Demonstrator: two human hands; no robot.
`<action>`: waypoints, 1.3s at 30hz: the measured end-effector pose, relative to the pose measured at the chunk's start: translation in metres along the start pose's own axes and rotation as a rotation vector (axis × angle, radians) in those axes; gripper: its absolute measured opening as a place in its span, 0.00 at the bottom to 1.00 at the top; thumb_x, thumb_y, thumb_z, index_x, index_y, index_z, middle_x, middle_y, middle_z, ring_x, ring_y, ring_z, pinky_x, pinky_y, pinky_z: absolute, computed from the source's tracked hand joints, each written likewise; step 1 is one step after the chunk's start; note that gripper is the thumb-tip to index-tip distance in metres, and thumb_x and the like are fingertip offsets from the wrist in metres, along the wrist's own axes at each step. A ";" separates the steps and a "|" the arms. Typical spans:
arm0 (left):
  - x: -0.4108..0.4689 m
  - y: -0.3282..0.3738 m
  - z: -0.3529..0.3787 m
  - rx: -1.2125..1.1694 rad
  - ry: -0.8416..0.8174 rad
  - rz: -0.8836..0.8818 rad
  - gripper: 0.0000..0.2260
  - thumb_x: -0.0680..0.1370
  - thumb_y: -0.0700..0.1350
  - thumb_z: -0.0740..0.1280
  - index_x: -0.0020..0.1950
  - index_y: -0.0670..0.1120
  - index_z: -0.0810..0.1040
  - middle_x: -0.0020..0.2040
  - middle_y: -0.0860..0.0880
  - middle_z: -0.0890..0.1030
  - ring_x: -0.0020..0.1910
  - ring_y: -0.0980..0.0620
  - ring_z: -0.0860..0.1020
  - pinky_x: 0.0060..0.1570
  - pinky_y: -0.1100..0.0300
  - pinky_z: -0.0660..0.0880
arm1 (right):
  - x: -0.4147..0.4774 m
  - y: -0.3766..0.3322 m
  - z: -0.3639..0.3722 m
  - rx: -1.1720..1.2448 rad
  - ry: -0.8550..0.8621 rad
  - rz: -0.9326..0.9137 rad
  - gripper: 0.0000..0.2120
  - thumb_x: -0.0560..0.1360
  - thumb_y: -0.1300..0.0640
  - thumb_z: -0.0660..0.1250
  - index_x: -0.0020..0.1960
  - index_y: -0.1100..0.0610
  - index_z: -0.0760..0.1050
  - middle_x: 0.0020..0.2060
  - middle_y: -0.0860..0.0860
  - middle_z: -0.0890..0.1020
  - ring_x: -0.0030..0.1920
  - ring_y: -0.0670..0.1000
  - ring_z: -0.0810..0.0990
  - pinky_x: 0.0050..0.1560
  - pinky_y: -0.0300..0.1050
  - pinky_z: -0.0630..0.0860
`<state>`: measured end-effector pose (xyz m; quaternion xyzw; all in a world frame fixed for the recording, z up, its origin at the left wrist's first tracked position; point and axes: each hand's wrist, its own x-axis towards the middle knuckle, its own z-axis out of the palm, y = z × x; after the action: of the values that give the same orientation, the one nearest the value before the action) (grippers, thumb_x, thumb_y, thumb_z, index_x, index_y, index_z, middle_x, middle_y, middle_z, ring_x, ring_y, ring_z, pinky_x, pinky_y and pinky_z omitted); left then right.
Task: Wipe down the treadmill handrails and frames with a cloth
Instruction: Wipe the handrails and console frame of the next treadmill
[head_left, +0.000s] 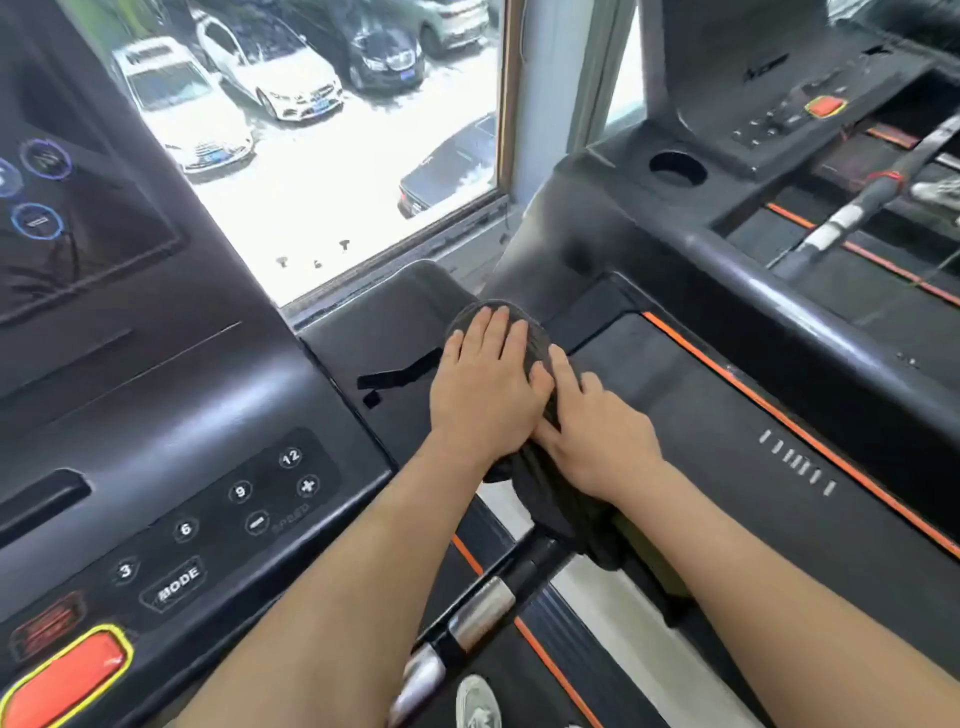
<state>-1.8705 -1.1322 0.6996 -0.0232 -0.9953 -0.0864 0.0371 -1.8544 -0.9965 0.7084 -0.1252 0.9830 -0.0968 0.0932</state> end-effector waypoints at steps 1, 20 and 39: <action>0.005 -0.004 -0.001 -0.014 -0.029 -0.013 0.28 0.80 0.56 0.47 0.79 0.48 0.58 0.80 0.48 0.55 0.78 0.51 0.50 0.76 0.51 0.47 | 0.008 0.000 0.000 0.040 -0.023 -0.024 0.38 0.78 0.34 0.51 0.79 0.49 0.39 0.67 0.56 0.68 0.59 0.60 0.76 0.52 0.58 0.76; 0.030 -0.072 -0.030 0.022 -0.188 -0.512 0.29 0.83 0.56 0.43 0.79 0.41 0.47 0.80 0.40 0.49 0.78 0.43 0.48 0.76 0.48 0.45 | 0.124 -0.062 -0.017 0.166 -0.187 -0.363 0.30 0.79 0.40 0.53 0.77 0.35 0.43 0.79 0.56 0.46 0.77 0.61 0.52 0.71 0.60 0.61; -0.063 -0.048 -0.055 0.388 -0.273 -0.374 0.28 0.83 0.53 0.43 0.79 0.38 0.46 0.80 0.42 0.51 0.78 0.46 0.52 0.76 0.47 0.43 | 0.064 -0.069 -0.007 -0.175 -0.148 -0.670 0.30 0.80 0.44 0.46 0.78 0.42 0.40 0.79 0.48 0.46 0.78 0.52 0.41 0.74 0.62 0.41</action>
<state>-1.8061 -1.1919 0.7402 0.1565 -0.9760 0.1041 -0.1097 -1.9014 -1.0776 0.7194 -0.4549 0.8825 -0.0282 0.1161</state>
